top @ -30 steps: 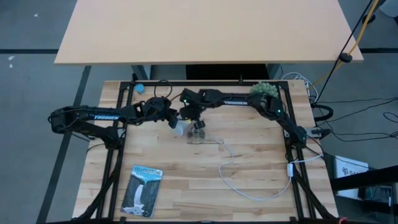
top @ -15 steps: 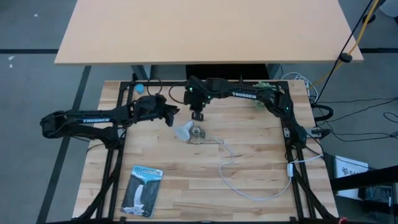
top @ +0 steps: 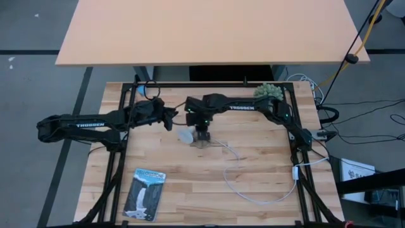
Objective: Screw lightbulb
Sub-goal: Insert the lightbulb into the lamp
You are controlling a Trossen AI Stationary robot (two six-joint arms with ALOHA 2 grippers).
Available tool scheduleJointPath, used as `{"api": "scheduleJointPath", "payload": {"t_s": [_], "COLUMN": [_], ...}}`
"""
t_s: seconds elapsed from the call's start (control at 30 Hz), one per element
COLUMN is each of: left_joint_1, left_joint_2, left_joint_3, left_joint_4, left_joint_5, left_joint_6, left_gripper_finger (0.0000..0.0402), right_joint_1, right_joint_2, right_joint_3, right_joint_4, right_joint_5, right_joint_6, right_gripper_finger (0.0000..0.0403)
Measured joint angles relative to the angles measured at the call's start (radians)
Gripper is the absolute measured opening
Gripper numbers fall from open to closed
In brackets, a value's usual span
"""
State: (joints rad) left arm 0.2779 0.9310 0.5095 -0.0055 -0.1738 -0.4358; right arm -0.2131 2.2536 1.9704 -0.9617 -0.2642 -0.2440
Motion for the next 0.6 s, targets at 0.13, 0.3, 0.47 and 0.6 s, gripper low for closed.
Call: {"api": "scheduleJointPath", "payload": {"t_s": [0.13, 0.3, 0.47, 0.6], "left_joint_1": [0.0, 0.0, -0.003, -0.014], "left_joint_2": [0.0, 0.0, 0.0, 0.0], "left_joint_3": [0.0, 0.0, 0.0, 0.0], "left_joint_4": [-0.011, -0.01, -0.01, -0.009], "left_joint_5": [0.0, 0.0, 0.001, 0.001], "left_joint_6": [0.0, 0.0, 0.0, 0.0], "left_gripper_finger": [0.0111, 0.0111, 0.0111, 0.0111], "right_joint_1": [-0.001, -0.02, -0.037, -0.042], "right_joint_2": [0.0, -0.019, -0.041, -0.032], "right_joint_3": [0.001, -0.006, -0.003, -0.001], "right_joint_4": [-0.258, -0.343, -0.142, 0.031], "right_joint_5": [-0.029, -0.044, -0.068, 0.012], "right_joint_6": [-0.057, -0.081, -0.097, -0.137], "right_gripper_finger": [0.0018, 0.0018, 0.0018, 0.0018]}}
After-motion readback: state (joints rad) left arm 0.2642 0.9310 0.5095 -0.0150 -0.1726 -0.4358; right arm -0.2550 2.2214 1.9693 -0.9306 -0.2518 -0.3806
